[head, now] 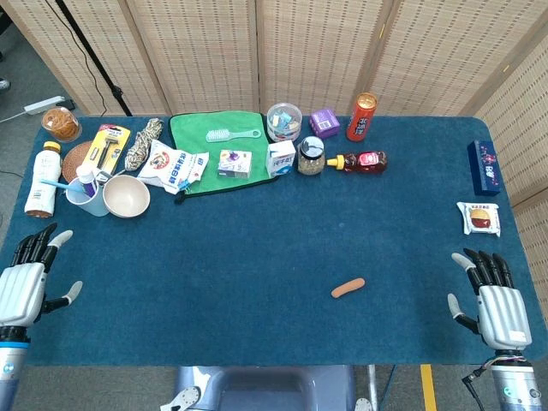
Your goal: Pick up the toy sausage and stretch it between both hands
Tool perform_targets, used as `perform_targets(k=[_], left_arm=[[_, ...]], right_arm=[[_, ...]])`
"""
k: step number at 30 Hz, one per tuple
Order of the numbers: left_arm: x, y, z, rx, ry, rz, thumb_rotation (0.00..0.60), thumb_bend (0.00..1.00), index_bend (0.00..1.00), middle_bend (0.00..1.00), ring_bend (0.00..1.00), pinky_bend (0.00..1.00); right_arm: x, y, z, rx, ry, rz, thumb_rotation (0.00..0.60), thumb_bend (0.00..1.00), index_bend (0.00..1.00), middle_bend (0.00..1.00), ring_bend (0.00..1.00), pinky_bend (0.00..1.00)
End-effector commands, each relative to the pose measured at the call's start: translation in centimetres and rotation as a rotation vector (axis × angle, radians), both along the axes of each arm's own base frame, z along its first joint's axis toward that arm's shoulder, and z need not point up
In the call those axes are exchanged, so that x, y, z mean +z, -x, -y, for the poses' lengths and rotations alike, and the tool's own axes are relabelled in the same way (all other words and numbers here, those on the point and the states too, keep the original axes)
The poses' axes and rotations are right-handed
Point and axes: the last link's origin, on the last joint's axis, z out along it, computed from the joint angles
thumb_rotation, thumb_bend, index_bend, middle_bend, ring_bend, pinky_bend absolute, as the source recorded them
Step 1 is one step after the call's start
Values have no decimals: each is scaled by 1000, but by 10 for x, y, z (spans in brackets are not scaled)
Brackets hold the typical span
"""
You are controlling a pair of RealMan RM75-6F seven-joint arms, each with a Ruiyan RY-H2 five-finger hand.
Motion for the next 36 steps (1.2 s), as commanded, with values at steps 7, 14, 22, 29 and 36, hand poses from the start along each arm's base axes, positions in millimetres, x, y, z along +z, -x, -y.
perform_targets(k=[7, 14, 22, 29, 36], left_arm=[[-8, -2, 1, 2, 29, 1, 600, 255, 152, 34, 3, 20], [-6, -6, 2, -2, 31, 23, 600, 256, 152, 34, 2, 20], [-8, -10, 0, -11, 52, 23, 600, 256, 152, 34, 3, 20], [-5, -15, -3, -30, 34, 11, 600, 255, 152, 34, 3, 20], [1, -25, -4, -56, 24, 20, 600, 255, 152, 34, 2, 20]], right_arm=[[-2, 3, 0, -6, -4, 4, 600, 414, 206, 121, 81, 33], [-1, 4, -1, -6, -2, 6, 600, 414, 219, 121, 81, 33], [-1, 6, 1, -14, -3, 15, 600, 414, 255, 125, 83, 18], [-1, 5, 5, -4, -10, 70, 600, 414, 304, 129, 83, 0], [-3, -1, 18, 38, -53, 123, 600, 414, 303, 120, 43, 0]])
